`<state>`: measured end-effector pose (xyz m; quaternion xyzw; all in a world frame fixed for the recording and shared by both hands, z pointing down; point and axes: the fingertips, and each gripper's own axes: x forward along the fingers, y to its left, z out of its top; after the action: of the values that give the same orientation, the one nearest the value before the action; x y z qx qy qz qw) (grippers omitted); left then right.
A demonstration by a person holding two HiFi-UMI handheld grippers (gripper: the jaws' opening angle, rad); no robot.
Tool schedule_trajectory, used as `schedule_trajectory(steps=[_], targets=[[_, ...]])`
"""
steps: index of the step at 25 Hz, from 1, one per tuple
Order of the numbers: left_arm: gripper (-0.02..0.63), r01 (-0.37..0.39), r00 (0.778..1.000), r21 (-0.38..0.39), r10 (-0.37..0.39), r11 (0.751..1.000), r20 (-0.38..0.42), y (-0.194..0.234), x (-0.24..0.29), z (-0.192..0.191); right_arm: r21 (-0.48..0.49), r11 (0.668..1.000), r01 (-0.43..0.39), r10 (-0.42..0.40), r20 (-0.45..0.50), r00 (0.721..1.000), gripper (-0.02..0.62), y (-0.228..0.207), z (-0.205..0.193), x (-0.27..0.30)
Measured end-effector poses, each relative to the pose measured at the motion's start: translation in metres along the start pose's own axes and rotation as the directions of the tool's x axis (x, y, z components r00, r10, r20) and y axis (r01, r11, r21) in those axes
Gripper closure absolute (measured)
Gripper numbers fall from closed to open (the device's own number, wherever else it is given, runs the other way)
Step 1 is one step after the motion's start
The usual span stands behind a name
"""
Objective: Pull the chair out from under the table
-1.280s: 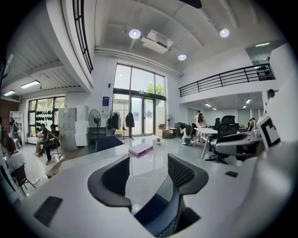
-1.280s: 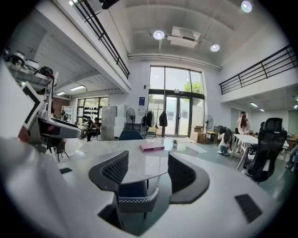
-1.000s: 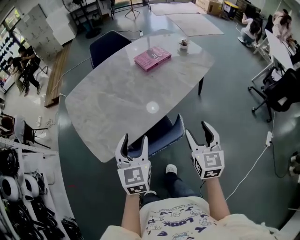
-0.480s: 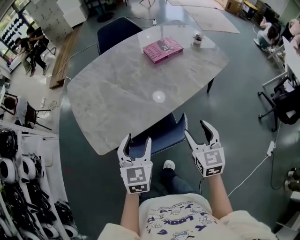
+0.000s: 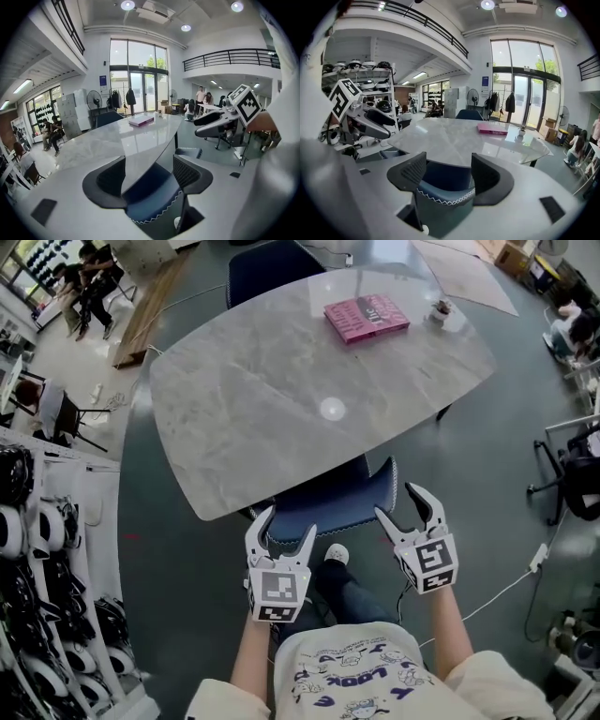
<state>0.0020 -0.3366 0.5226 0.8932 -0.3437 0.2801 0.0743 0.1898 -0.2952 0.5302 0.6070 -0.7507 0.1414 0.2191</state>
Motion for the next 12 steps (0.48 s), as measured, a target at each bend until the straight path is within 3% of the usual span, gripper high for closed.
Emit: schedule_trajectory(steps=[6, 12], targets=[[0.279, 0.046, 0.997, 0.045, -0.042, 0.998, -0.071, -0.008, 0.000, -0.041, -0.056, 0.993, -0.108, 0.104, -0.069, 0.992, 0.270, 0.026, -0.022, 0.016], [0.270, 0.090, 0.987, 0.090, -0.077, 0.992, -0.138, -0.015, -0.003, -0.073, -0.113, 0.967, -0.230, 0.211, -0.155, 0.965, 0.262, 0.056, -0.041, 0.027]])
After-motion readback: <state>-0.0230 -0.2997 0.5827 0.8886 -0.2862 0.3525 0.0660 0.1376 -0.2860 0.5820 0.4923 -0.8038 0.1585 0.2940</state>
